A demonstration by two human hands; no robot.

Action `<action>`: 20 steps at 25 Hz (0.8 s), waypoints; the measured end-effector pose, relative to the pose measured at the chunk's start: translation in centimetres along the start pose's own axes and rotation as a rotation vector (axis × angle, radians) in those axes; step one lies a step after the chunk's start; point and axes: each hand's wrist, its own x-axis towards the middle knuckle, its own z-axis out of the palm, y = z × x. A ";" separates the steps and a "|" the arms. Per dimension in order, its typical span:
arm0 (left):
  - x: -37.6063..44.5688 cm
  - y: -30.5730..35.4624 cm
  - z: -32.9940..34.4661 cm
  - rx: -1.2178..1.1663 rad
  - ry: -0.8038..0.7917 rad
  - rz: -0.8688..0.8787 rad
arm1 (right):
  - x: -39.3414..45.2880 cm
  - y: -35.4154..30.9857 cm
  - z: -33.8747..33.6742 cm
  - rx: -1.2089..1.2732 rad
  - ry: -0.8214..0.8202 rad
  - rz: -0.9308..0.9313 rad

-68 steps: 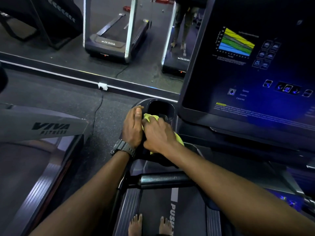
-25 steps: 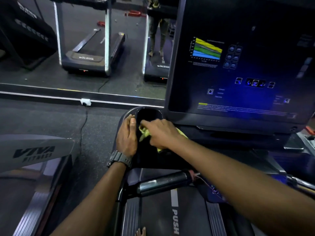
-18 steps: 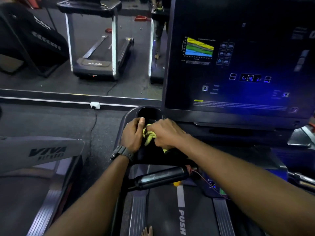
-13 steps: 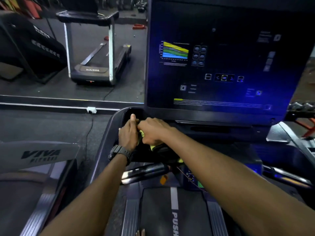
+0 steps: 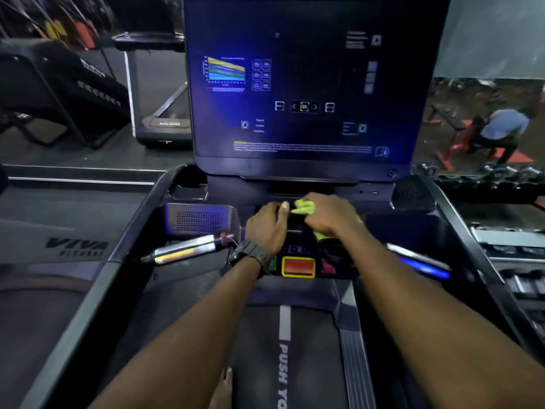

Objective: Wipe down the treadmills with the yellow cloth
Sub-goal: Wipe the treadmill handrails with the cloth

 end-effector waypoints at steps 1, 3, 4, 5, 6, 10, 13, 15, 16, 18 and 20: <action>-0.5 0.2 0.2 -0.061 0.030 -0.017 | -0.8 -2.0 1.0 0.001 0.013 -0.092; -1.6 0.1 -0.1 -0.181 0.109 -0.062 | -2.1 -3.3 1.9 0.006 -0.002 -0.236; -2.2 0.1 -0.4 -0.189 0.099 -0.072 | -2.2 -1.8 1.4 0.010 0.013 -0.222; -2.7 0.2 -0.8 -0.166 0.045 -0.063 | -2.1 0.6 0.4 0.026 0.022 -0.147; -3.1 0.4 -0.8 -0.126 -0.016 -0.038 | -2.2 3.3 -0.5 0.062 0.045 -0.039; -3.3 2.6 1.2 -0.003 -0.077 0.027 | -4.0 5.6 -0.1 0.061 0.131 0.052; -2.9 3.8 3.5 0.012 -0.077 0.078 | -5.6 3.6 1.2 0.015 0.163 -0.139; -2.9 4.6 4.4 -0.036 -0.054 0.129 | -5.7 6.3 1.1 0.065 0.170 -0.110; -3.0 5.4 4.9 -0.077 -0.072 0.188 | -5.8 8.2 1.1 0.114 0.189 -0.055; -3.2 7.7 6.4 -0.155 -0.158 0.305 | -6.2 11.9 1.4 0.214 0.235 0.085; -3.2 10.1 8.3 -0.176 -0.276 0.390 | -7.3 14.4 2.3 0.152 0.287 0.210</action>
